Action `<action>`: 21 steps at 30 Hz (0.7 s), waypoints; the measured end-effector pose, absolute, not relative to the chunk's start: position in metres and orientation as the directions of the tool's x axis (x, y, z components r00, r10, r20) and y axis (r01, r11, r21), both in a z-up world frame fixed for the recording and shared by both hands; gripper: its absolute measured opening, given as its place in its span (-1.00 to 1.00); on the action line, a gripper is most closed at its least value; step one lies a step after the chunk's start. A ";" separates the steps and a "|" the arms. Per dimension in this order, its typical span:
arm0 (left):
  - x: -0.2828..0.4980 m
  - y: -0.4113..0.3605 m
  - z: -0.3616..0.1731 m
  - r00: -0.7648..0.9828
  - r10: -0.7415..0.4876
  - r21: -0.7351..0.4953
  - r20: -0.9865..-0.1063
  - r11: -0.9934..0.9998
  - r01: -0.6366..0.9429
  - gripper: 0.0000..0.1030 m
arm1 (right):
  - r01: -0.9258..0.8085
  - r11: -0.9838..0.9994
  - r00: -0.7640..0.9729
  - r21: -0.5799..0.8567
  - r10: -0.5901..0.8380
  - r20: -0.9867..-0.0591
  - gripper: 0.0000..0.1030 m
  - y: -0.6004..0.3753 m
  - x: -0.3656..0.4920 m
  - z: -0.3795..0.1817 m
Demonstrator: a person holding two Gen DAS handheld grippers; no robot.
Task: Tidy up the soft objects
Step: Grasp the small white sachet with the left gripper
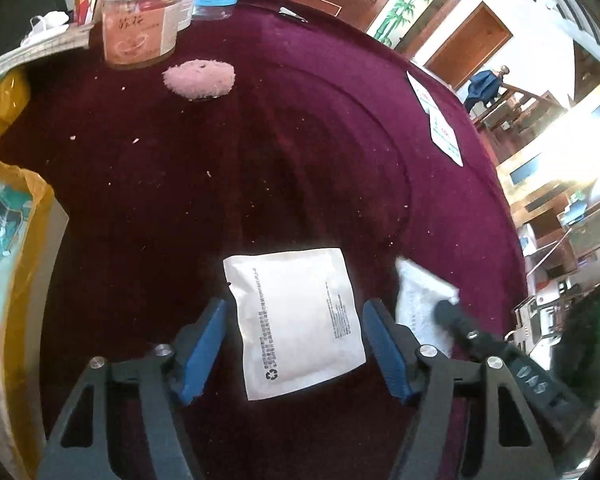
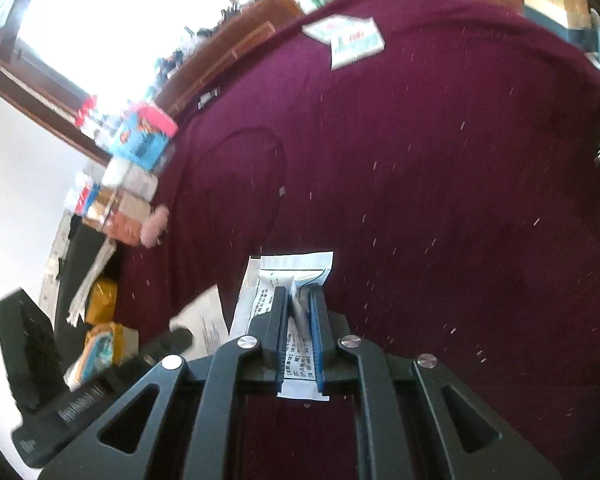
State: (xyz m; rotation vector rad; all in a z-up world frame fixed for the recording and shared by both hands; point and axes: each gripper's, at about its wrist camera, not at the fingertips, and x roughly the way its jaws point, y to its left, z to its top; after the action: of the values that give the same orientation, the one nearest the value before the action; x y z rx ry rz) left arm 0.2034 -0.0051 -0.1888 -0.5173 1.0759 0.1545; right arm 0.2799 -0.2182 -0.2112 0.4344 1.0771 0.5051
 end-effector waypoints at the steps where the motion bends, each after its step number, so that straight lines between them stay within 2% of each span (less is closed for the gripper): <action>1: 0.202 0.000 -0.190 0.491 -0.140 -0.355 -0.860 0.854 -0.380 0.36 | -0.174 0.799 0.376 0.575 0.594 -0.711 -0.81 -0.217 0.280 -0.213; 2: 0.202 0.001 -0.191 0.495 -0.150 -0.369 -0.856 0.847 -0.383 0.29 | -0.174 0.801 0.382 0.572 0.590 -0.711 -0.81 -0.217 0.279 -0.213; 6: 0.200 0.005 -0.189 0.486 -0.160 -0.378 -0.859 0.837 -0.395 0.29 | -0.153 0.836 0.443 0.526 0.534 -0.720 -0.81 -0.223 0.277 -0.206; 8: 0.200 0.006 -0.189 0.483 -0.169 -0.385 -0.859 0.835 -0.393 0.18 | -0.156 0.830 0.422 0.535 0.546 -0.724 -0.81 -0.222 0.279 -0.210; 10: 0.198 0.008 -0.189 0.481 -0.167 -0.383 -0.861 0.834 -0.396 0.18 | -0.180 0.826 0.407 0.535 0.557 -0.724 -0.81 -0.216 0.279 -0.211; 14: 0.202 0.015 -0.192 0.492 -0.213 -0.443 -0.845 0.793 -0.418 0.12 | -0.266 0.850 0.410 0.454 0.526 -0.745 -0.81 -0.196 0.270 -0.205; 17: 0.199 0.020 -0.192 0.512 -0.238 -0.486 -0.825 0.761 -0.429 -0.01 | -0.297 0.861 0.412 0.413 0.506 -0.758 -0.79 -0.186 0.265 -0.205; 21: 0.195 0.023 -0.194 0.529 -0.238 -0.504 -0.815 0.742 -0.442 -0.06 | -0.293 0.854 0.401 0.429 0.517 -0.756 -0.78 -0.188 0.266 -0.207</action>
State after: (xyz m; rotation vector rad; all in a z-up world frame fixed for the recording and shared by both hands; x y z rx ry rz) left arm 0.1951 0.0231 -0.1938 -0.7580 1.0317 0.1372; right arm 0.2655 -0.1879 -0.2066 0.2435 1.0393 0.5183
